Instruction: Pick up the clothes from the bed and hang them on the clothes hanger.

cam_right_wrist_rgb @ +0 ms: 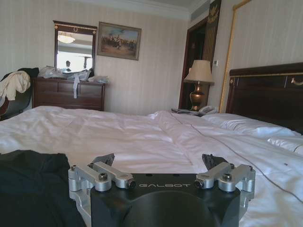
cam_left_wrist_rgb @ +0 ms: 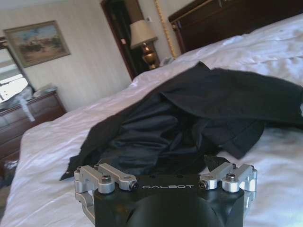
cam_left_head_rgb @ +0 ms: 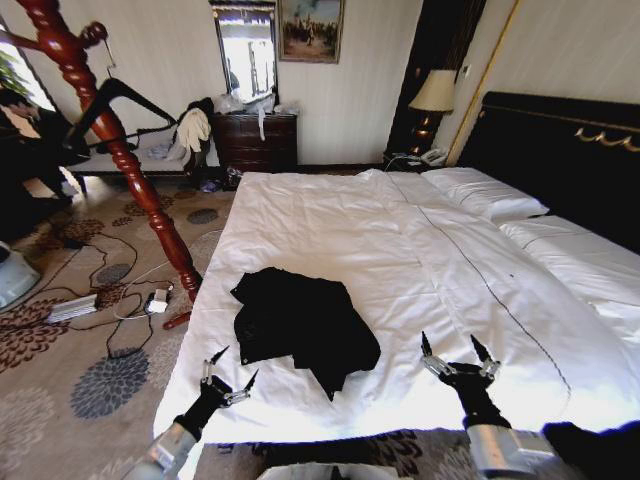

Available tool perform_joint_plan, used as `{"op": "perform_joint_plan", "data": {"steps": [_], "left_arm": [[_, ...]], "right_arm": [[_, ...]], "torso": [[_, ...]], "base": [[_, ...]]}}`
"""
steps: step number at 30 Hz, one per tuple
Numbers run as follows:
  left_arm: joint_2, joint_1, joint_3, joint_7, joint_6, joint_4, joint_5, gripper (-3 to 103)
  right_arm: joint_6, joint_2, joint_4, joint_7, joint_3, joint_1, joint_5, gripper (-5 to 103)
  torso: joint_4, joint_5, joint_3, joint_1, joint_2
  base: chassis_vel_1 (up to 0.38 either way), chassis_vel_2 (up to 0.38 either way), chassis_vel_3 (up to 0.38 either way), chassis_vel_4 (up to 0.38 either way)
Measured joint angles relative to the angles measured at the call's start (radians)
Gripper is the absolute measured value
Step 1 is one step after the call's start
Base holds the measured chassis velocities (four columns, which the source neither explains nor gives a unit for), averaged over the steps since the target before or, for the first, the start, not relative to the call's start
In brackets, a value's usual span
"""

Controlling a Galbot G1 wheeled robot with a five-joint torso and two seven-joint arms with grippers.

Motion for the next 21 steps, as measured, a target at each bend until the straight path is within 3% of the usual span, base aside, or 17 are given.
{"op": "perform_joint_plan", "data": {"steps": [3,7,8,11,13,14,17,18,21], "left_arm": [[0.053,-0.074,0.052,-0.001,0.009,0.026,-0.007,100],[0.214,-0.303,0.245,-0.003,0.014,0.06,-0.048,100],[0.214,-0.303,0.245,-0.003,0.014,0.06,-0.048,100],[0.346,-0.513,0.443,0.008,-0.001,0.07,-0.121,100],[0.406,-0.681,0.584,0.017,-0.006,0.066,-0.168,100],[0.406,-0.681,0.584,0.017,-0.006,0.066,-0.168,100],[0.441,-0.921,0.834,0.035,-0.008,0.059,-0.201,100],[0.441,-0.921,0.834,0.035,-0.008,0.059,-0.201,100],[0.454,-1.051,0.967,0.053,0.009,0.055,-0.231,100]], "right_arm": [[-0.001,-0.002,-0.01,0.0,-0.013,0.001,-0.007,100],[0.001,0.007,-0.019,0.0,-0.016,0.001,-0.016,100],[0.001,0.007,-0.019,0.0,-0.016,0.001,-0.016,100],[0.0,0.017,-0.021,0.001,-0.006,0.01,-0.018,100],[-0.002,0.024,-0.022,0.004,0.008,0.017,-0.012,100],[-0.002,0.024,-0.022,0.004,0.008,0.017,-0.012,100],[-0.017,0.031,-0.022,0.012,0.034,0.03,0.016,100],[-0.017,0.031,-0.022,0.012,0.034,0.03,0.016,100],[-0.034,0.032,-0.013,0.018,0.051,0.042,0.045,100]], "torso": [[0.0005,0.0,0.0,0.0,0.0],[-0.0011,0.0001,0.0,0.0,0.0],[-0.0011,0.0001,0.0,0.0,0.0],[0.0,0.0001,0.0,0.0,0.0],[-0.0006,0.0004,0.0,0.0,0.0],[-0.0006,0.0004,0.0,0.0,0.0],[-0.0005,0.0003,0.0,0.0,0.0],[-0.0005,0.0003,0.0,0.0,0.0],[-0.0009,0.0003,0.0,0.0,0.0]], "base": [[0.0,0.0,0.0,0.0],[0.0,0.0,0.0,0.0],[0.0,0.0,0.0,0.0],[0.0,0.0,0.0,0.0],[0.0,0.0,0.0,0.0],[0.0,0.0,0.0,0.0],[0.0,0.0,0.0,0.0],[0.0,0.0,0.0,0.0],[0.0,0.0,0.0,0.0]]}}
